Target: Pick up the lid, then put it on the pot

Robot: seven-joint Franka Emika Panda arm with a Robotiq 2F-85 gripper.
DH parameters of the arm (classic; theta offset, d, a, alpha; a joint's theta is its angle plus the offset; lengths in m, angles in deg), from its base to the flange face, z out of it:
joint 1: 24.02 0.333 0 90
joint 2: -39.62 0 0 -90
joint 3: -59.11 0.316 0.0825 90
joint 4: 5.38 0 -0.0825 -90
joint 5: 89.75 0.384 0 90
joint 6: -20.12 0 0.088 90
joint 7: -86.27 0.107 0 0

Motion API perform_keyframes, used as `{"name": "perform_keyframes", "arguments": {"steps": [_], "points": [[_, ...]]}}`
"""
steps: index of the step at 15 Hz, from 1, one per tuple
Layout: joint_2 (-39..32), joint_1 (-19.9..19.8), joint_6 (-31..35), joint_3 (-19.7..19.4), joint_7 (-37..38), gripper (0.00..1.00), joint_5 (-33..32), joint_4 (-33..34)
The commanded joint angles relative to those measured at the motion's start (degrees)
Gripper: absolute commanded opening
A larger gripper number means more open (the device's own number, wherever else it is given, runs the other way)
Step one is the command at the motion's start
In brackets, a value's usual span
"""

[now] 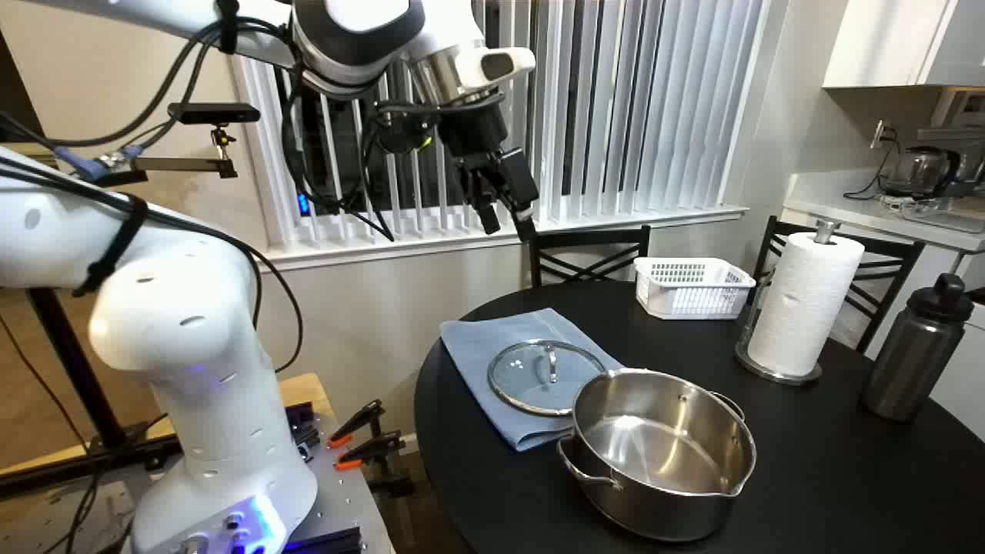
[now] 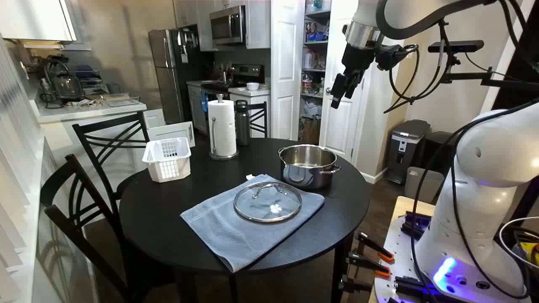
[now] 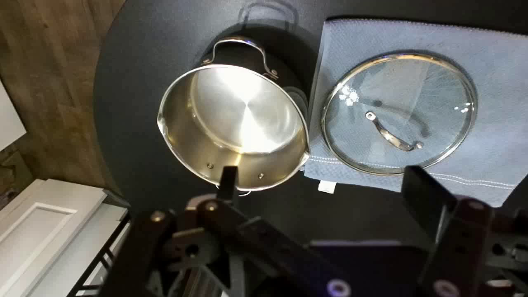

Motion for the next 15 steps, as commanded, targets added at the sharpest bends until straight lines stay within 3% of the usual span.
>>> {"name": "perform_keyframes", "arguments": {"steps": [1,6,7,10,15], "points": [[0.0,0.3,-0.1,-0.2,0.2,1.0,-0.2,0.1],[0.0,0.3,-0.1,-0.2,0.2,1.0,-0.2,0.1],[-2.7,-1.4,1.0,1.6,6.2,1.0,0.8,1.4],[-12.2,-0.9,7.6,4.1,17.2,1.0,5.1,4.3],[-26.8,-2.9,23.3,11.3,36.2,1.0,9.3,4.8]]}}
